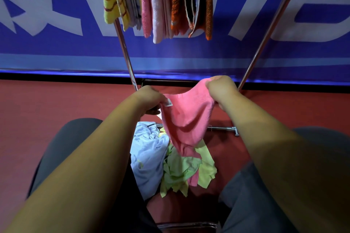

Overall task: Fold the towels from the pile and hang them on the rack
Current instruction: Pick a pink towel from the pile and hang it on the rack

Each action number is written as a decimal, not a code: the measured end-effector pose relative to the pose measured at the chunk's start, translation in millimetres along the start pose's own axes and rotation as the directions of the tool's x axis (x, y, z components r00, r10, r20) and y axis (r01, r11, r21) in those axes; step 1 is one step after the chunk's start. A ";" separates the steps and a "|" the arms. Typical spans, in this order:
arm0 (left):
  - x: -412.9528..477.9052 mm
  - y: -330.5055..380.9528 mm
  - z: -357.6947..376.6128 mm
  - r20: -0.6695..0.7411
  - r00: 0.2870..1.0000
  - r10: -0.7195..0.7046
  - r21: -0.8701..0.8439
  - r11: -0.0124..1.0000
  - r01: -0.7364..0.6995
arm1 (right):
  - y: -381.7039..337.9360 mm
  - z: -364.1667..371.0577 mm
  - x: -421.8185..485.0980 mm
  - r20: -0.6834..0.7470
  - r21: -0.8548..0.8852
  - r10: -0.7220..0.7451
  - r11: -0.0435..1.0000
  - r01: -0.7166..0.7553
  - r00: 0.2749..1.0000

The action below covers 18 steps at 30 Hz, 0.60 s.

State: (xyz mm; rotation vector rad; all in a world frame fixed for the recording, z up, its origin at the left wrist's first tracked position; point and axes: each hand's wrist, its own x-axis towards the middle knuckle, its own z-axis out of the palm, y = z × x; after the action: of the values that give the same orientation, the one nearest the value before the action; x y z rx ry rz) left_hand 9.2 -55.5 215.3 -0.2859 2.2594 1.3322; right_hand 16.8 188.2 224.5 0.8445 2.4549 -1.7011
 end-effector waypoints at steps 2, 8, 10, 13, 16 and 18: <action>-0.9 2.8 6.0 -0.045 0.998 0.037 0.006 0.999 -0.037 | 3.1 8.0 -0.6 0.030 -0.028 -0.087 0.996 0.088 0.996; 1.7 6.0 23.2 -0.058 0.996 0.070 -0.177 0.981 -0.079 | 10.1 30.5 -13.8 0.119 -0.118 -0.221 0.965 0.235 0.968; 0.1 7.6 26.8 -0.015 0.998 0.058 -0.229 0.971 -0.060 | 12.9 36.4 -18.0 0.131 -0.133 -0.250 0.954 0.267 0.959; -5.6 10.5 30.5 0.054 0.997 0.058 -0.292 0.956 -0.040 | 14.0 42.3 -25.2 0.151 -0.276 -0.326 0.893 0.356 0.933; -7.4 10.6 32.2 0.089 0.992 0.087 -0.297 0.953 -0.057 | 15.5 46.8 -31.8 0.216 -0.340 -0.384 0.832 0.438 0.898; -7.0 10.6 33.9 0.090 0.990 0.105 -0.323 0.944 -0.071 | 17.4 50.5 -35.0 0.253 -0.402 -0.413 0.778 0.483 0.875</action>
State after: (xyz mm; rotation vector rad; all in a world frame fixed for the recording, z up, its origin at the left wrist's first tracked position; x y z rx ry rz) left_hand 21.2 -21.5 213.5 -0.2193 1.9844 1.7206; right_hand 40.9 133.9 200.9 0.0672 2.9162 -1.1111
